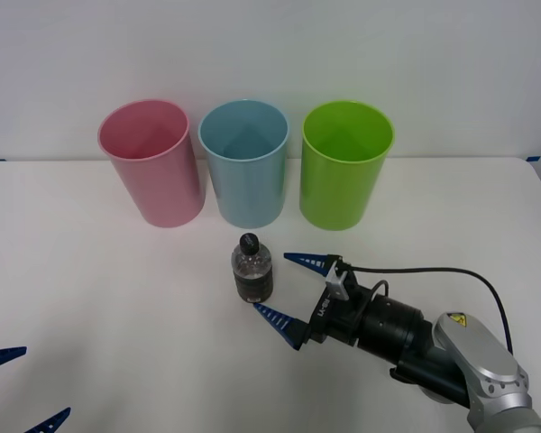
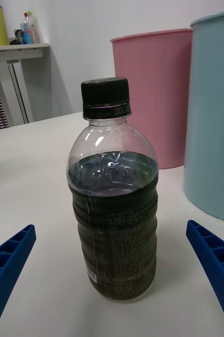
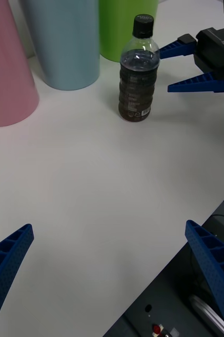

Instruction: Put cans in the blue bin and PET bottles in the pink bin and trash in the green bin.

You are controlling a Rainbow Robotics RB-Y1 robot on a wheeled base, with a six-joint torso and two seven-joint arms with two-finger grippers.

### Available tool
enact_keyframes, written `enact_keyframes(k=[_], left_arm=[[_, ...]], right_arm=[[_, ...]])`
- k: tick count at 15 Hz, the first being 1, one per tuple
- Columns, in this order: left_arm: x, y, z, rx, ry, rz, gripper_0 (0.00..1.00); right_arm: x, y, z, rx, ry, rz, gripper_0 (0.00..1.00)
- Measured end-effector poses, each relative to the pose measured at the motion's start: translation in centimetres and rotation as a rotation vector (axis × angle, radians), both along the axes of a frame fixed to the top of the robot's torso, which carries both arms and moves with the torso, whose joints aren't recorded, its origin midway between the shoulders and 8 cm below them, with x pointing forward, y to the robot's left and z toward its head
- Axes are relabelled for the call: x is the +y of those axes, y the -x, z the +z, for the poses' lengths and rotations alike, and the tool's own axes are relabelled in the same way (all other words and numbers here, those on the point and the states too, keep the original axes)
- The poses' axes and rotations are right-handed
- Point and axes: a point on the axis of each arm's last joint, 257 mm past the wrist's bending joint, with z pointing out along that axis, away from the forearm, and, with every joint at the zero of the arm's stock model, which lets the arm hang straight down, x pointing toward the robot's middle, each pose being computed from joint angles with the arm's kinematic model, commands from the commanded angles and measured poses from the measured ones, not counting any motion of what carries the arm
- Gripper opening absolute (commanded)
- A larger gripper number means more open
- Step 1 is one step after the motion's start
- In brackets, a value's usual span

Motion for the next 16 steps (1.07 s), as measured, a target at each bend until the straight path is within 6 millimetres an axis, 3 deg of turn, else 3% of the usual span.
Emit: enact_keyframes(k=[11,16], left_arm=[[0.0,0.0,0.0,0.0,0.0,0.0,1.0],[0.0,0.0,0.0,0.0,0.0,0.0,1.0]], right_arm=[[2.3,-1.0,-0.2,0.005,0.016,-0.032,1.0],[2.9,-1.6,-1.2,0.038,0.011,-0.039,1.0]])
